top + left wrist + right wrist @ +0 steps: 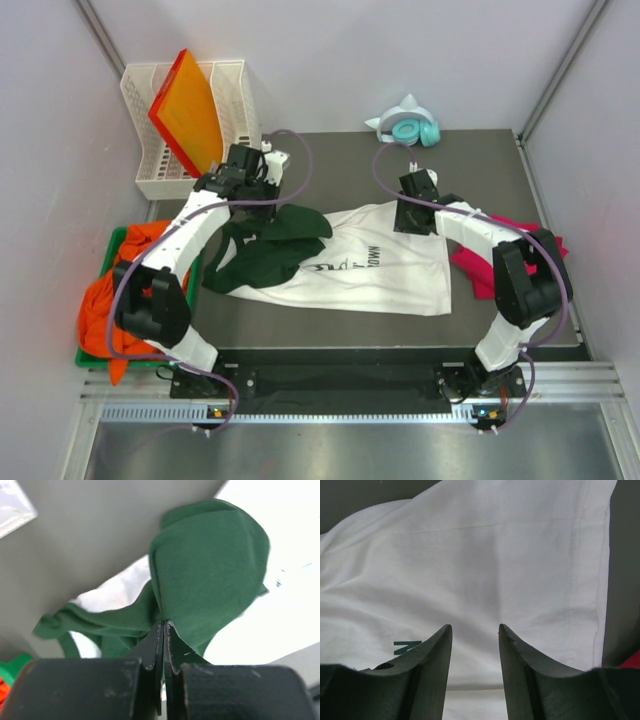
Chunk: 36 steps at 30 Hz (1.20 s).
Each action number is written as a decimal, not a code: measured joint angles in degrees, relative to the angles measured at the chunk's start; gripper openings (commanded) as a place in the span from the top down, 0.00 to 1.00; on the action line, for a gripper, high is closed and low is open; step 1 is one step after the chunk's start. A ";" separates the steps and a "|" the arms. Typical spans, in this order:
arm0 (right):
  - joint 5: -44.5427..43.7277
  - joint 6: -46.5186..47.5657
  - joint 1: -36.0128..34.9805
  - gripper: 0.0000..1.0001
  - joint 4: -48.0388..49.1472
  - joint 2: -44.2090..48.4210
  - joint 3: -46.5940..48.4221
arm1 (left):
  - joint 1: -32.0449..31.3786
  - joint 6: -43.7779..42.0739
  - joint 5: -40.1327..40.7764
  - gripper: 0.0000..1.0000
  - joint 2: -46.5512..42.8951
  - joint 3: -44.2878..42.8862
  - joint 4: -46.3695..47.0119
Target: Fold and stack the t-shirts
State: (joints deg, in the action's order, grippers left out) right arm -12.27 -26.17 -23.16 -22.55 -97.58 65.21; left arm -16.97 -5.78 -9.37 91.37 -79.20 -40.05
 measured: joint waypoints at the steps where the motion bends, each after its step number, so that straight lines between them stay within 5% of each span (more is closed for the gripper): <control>1: 0.00 0.00 0.00 0.57 0.11 0.00 -0.07 | 0.00 -0.46 -1.46 1.00 -0.46 0.00 -0.70; 11: 0.39 -0.79 -1.07 0.57 0.26 0.00 0.13 | 0.00 -8.48 -11.87 1.00 4.42 -0.81 -15.08; 18: 0.61 -1.01 -2.19 0.57 0.26 -0.07 0.57 | 0.00 -10.45 -11.34 1.00 19.65 -1.81 -24.20; 23: 0.59 -1.01 -2.23 0.57 0.26 -0.11 0.59 | 0.00 -10.45 -9.68 1.00 22.43 -2.73 -26.93; 29: 0.55 -0.94 -2.23 0.57 0.24 -0.11 0.59 | 0.00 -9.81 -9.22 0.81 20.59 -7.52 -26.36; 36: 0.50 -0.83 -2.23 0.57 0.24 -0.11 0.59 | 0.00 -5.03 -8.70 0.35 14.73 -11.91 -18.14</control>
State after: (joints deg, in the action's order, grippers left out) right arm -11.77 -27.00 -25.39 -22.31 -97.69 65.80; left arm -16.97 -10.81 -18.06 106.10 -91.11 -58.19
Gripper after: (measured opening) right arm 0.429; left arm 0.482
